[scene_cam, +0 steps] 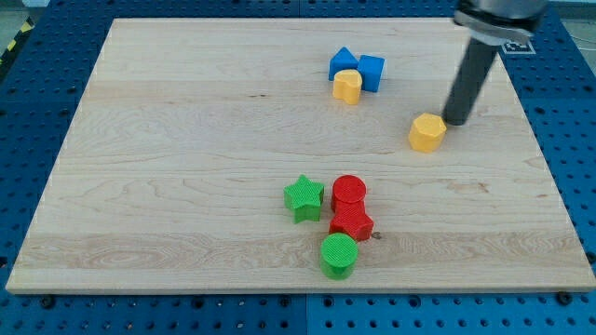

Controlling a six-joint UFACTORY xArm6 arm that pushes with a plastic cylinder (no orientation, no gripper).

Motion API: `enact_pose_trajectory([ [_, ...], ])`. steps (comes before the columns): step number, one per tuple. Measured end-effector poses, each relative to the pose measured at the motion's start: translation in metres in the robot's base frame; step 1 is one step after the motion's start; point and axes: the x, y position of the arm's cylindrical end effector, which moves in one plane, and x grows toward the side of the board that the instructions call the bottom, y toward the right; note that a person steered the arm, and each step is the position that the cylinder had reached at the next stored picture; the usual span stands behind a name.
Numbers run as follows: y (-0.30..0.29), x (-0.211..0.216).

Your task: Move the yellow hexagon towards the yellow heart

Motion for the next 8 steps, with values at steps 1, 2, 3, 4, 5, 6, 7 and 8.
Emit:
enact_pose_trajectory([
  [1,0.029,0.014],
  [2,0.029,0.040],
  [3,0.023,0.048],
  [4,0.014,0.050],
  [5,0.004,0.050],
  [6,-0.002,0.050],
  [7,-0.011,0.054],
  [8,-0.019,0.056],
])
